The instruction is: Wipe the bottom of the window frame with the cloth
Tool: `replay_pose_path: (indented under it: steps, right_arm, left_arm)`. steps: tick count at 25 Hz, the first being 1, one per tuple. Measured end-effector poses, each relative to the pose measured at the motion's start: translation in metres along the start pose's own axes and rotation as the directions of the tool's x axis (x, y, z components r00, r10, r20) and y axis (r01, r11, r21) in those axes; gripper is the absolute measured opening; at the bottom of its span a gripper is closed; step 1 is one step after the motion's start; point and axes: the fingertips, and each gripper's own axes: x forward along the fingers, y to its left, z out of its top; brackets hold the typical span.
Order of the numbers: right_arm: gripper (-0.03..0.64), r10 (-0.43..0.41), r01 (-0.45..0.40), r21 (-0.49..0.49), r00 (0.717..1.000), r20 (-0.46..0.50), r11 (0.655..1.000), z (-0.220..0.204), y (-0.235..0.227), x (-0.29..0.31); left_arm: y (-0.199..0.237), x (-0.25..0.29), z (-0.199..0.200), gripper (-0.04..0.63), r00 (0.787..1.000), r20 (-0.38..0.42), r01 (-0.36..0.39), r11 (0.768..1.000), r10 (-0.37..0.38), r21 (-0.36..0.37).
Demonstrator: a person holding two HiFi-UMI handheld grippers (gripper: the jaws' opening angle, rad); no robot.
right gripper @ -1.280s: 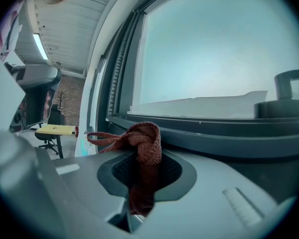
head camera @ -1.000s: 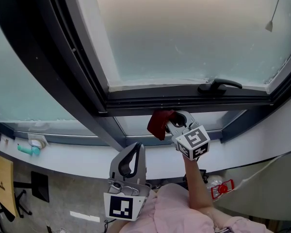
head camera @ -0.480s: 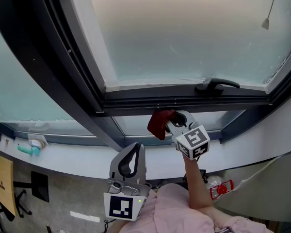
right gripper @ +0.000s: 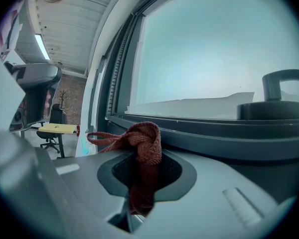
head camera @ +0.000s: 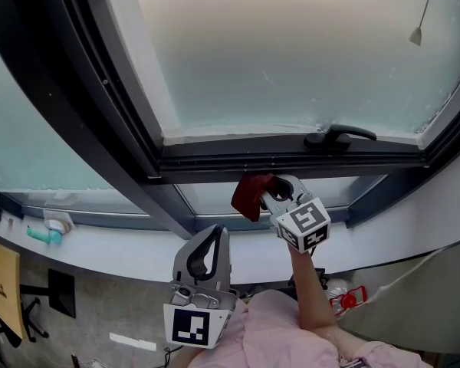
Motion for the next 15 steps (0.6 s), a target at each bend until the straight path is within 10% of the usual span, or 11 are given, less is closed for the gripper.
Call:
replay_pose_path:
  steps: [15]
  right_arm:
    - [0.064, 0.012, -0.012, 0.002, 1.000, 0.006, 1.000, -0.002, -0.009, -0.008]
  left_arm:
    - [-0.012, 0.008, -0.006, -0.006, 1.000, -0.017, 0.012, 1.000, -0.012, 0.023]
